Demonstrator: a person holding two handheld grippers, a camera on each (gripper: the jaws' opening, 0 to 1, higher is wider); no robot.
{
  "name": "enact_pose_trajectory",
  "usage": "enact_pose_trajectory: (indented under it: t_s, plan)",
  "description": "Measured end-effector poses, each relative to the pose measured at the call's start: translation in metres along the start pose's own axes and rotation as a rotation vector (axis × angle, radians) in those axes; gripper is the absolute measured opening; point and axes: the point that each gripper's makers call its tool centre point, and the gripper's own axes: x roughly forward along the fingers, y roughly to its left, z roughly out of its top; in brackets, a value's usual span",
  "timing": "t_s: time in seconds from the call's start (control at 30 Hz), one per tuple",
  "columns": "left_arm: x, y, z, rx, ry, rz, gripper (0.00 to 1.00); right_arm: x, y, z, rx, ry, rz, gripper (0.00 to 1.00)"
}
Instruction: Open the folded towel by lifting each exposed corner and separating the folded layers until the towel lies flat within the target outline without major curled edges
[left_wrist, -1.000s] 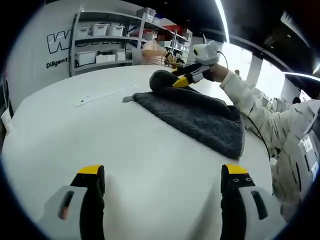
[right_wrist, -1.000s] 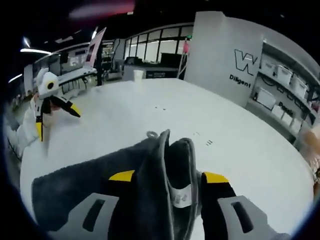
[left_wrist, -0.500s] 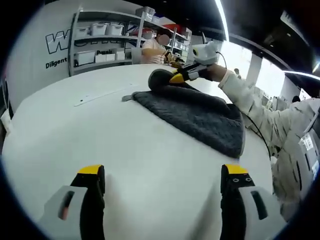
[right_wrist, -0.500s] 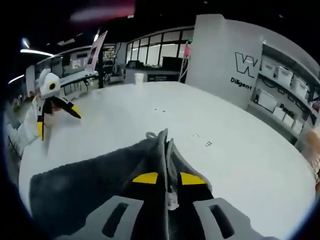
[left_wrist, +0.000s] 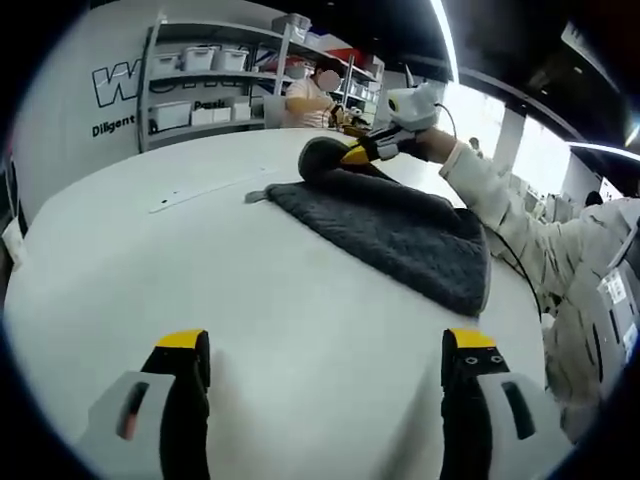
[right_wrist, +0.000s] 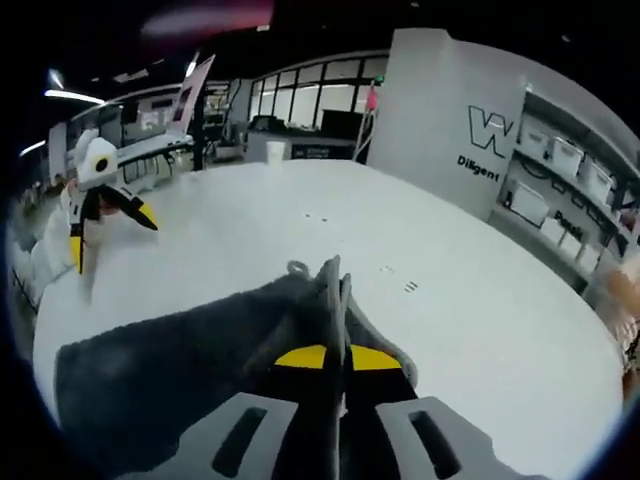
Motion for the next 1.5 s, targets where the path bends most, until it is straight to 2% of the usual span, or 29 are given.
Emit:
enact_pose_trajectory:
  t_s: [0.07, 0.23, 0.6, 0.87, 1.0, 1.4, 1.5]
  plan:
    - [0.000, 0.001, 0.000, -0.003, 0.001, 0.002, 0.95, -0.003, 0.000, 0.001, -0.036, 0.011, -0.005, 0.00]
    - [0.001, 0.000, -0.002, -0.004, 0.004, 0.005, 0.95, -0.011, 0.004, 0.004, -0.047, 0.022, 0.005, 0.00]
    - [0.002, 0.001, -0.003, -0.004, 0.009, 0.008, 0.95, -0.035, -0.002, 0.009, -0.145, 0.081, -0.080, 0.00]
    - [0.003, -0.001, -0.005, -0.006, 0.010, 0.004, 0.95, -0.050, -0.012, 0.000, -0.156, 0.133, -0.125, 0.00]
    - [0.004, -0.001, -0.006, -0.004, 0.016, 0.005, 0.95, -0.061, -0.023, -0.003, -0.163, 0.159, -0.177, 0.00]
    - [0.007, 0.004, -0.008, -0.009, 0.035, 0.011, 0.94, -0.078, -0.039, -0.016, -0.148, 0.209, -0.231, 0.00]
    - [0.008, 0.003, -0.008, -0.008, 0.037, 0.009, 0.94, -0.087, -0.052, -0.025, -0.165, 0.268, -0.298, 0.00]
